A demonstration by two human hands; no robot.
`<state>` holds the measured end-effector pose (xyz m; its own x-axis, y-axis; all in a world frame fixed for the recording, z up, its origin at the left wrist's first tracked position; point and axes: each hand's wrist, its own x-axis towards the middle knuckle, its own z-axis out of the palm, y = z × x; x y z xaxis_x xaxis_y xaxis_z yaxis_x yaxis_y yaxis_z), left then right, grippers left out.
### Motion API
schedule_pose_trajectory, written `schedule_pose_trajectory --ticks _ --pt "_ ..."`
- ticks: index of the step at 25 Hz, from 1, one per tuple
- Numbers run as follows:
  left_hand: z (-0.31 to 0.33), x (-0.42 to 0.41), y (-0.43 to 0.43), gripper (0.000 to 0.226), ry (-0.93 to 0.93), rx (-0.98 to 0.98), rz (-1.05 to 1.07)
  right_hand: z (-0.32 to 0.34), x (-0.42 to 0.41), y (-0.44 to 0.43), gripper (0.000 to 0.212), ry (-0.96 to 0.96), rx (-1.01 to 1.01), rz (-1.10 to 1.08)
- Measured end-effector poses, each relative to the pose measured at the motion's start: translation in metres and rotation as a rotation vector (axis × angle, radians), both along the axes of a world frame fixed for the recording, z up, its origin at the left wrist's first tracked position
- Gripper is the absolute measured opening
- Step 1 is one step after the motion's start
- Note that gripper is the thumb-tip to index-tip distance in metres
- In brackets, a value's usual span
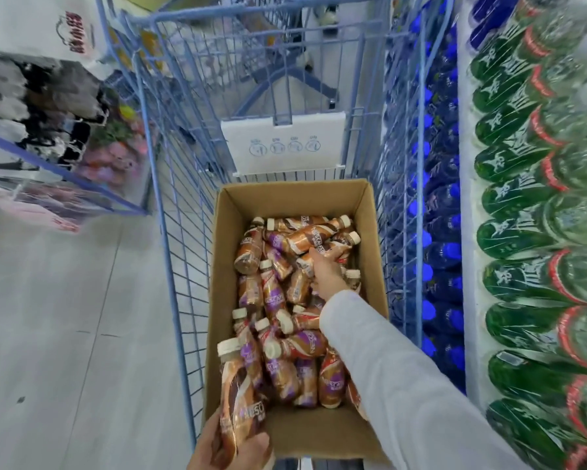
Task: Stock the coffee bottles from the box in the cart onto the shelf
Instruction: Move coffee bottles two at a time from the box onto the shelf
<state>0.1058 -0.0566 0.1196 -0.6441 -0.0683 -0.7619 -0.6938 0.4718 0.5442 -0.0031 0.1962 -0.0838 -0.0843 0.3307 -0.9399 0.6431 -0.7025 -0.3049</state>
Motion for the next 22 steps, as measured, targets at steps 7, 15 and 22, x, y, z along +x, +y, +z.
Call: schedule_pose_trajectory --ticks 7,15,22 --pt "0.010 -0.014 -0.015 0.049 -0.047 0.031 0.042 0.012 0.024 -0.029 0.101 0.075 0.041 -0.154" --pt "0.067 -0.022 -0.014 0.044 0.022 0.307 -0.256 0.141 0.131 -0.095 0.101 0.313 0.092 -0.087" --pt "0.121 0.001 0.003 0.042 0.090 0.518 -0.626 0.283 0.227 -0.149 0.079 0.416 0.366 -0.226"
